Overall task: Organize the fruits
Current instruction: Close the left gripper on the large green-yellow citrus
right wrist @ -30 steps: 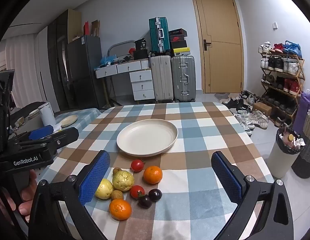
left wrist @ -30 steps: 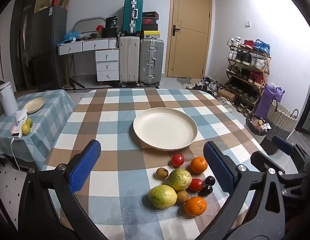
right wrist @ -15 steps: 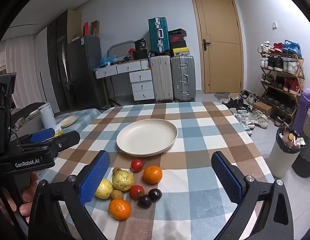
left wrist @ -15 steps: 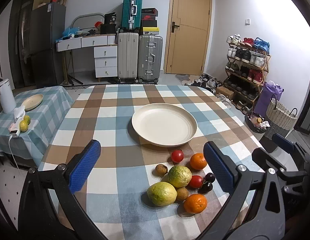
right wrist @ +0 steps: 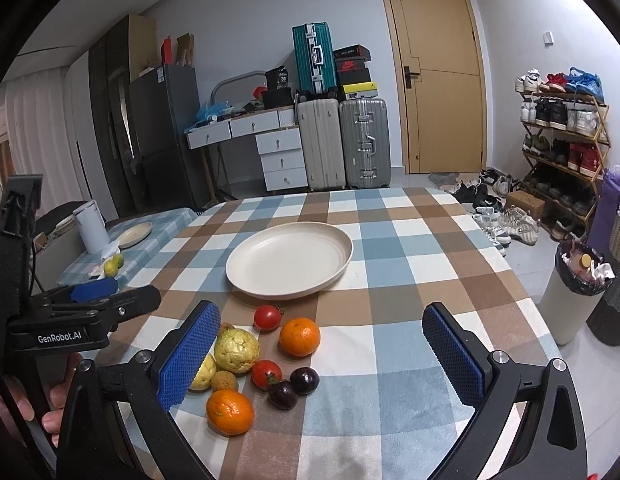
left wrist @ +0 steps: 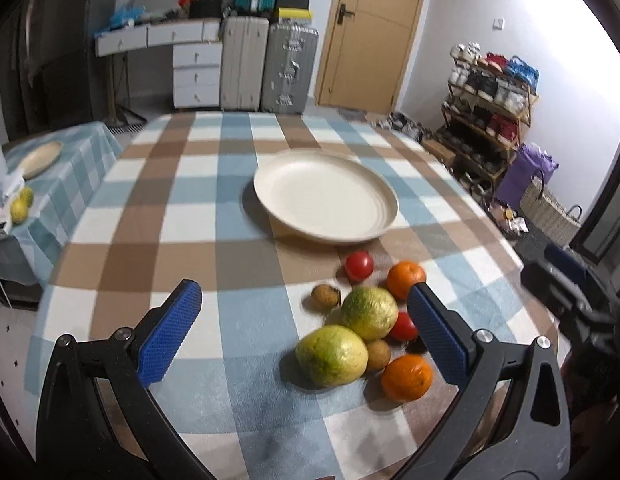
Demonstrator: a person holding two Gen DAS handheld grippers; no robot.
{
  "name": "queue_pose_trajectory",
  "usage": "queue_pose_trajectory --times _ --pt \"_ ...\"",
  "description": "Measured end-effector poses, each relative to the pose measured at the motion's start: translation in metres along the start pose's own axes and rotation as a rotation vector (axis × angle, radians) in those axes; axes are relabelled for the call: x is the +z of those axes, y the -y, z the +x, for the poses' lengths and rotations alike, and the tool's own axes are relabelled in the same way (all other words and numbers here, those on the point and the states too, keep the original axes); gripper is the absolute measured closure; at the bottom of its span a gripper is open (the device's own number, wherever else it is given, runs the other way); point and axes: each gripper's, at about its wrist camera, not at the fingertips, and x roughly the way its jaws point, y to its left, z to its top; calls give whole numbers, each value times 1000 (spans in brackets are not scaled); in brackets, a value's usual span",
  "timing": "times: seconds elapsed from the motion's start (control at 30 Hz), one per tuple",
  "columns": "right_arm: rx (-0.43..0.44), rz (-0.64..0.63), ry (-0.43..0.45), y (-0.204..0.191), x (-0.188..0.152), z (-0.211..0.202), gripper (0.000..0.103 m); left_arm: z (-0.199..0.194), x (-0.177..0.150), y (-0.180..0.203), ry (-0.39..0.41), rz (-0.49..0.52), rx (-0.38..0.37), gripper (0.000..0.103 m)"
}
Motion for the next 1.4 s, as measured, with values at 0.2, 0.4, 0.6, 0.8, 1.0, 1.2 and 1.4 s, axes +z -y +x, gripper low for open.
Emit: queue_pose_trajectory --times 0.2,0.4,0.6,0.8,1.0,1.2,1.4 --pt "-3 -19 41 2 -4 17 0 31 -13 -11 -82 -10 -49 1" --pt "3 -23 8 2 -8 32 0 53 -24 -18 -144 -25 -107 1" --pt "-19 -40 -36 5 -9 45 0 63 -29 -18 -184 -49 -190 9" --pt "-32 -65 -84 5 -11 51 0 74 -33 -17 -229 -72 -277 32" --pt "-23 -65 -97 2 -12 55 0 81 -35 -21 -264 -112 -375 53" --pt "-14 -66 -107 -1 -12 58 0 82 -32 -27 -253 -128 -380 53" --pt "18 -67 -122 -6 -12 57 0 72 -29 -38 -215 -135 -378 53"
